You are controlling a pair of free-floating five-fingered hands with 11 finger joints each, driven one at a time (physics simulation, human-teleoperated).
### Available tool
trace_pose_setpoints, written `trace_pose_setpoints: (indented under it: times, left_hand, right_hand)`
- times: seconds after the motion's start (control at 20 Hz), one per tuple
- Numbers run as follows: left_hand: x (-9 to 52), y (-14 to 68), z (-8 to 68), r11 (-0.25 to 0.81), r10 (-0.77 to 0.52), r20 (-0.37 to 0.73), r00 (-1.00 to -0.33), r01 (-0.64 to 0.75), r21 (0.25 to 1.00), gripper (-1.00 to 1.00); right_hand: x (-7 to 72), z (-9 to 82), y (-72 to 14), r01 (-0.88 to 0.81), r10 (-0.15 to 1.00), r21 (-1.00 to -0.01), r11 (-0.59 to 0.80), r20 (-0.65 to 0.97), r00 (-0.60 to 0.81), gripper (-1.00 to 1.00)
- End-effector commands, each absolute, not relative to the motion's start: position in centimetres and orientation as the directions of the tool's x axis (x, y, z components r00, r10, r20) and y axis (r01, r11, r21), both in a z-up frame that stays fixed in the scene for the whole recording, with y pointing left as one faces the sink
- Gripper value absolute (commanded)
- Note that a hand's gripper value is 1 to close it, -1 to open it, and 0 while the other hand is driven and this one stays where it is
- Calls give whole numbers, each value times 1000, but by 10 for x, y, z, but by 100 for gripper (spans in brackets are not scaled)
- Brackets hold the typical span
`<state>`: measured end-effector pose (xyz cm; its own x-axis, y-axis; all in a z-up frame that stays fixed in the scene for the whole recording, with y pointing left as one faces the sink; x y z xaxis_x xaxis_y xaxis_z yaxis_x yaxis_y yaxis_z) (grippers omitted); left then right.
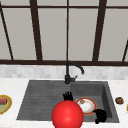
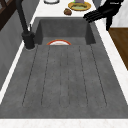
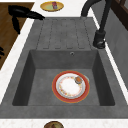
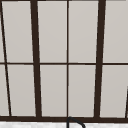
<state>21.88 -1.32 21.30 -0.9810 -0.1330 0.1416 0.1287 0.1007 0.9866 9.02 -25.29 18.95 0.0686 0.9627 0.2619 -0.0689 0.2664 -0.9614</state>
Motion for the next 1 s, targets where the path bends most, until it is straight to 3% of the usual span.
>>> trace_pose_setpoints:
  times: [0.0,0.5,0.75,0.95]
  left_hand:
    - [223,-41,209,61,-139,155,-978,148,987,-100]
    - [251,-86,199,47,-116,161,-980,156,987,-100]
    - [264,-90,179,85,-86,227,-970,220,972,-100]
    - [261,-90,156,78,24,152,-988,153,985,-100]
  right_hand:
    - [90,190,-253,-69,963,-961,266,262,69,0]
    - [90,190,-253,-69,963,-961,266,262,69,0]
    - [90,190,-253,-69,963,-961,266,262,69,0]
    - [90,190,-253,-69,963,-961,266,262,69,0]
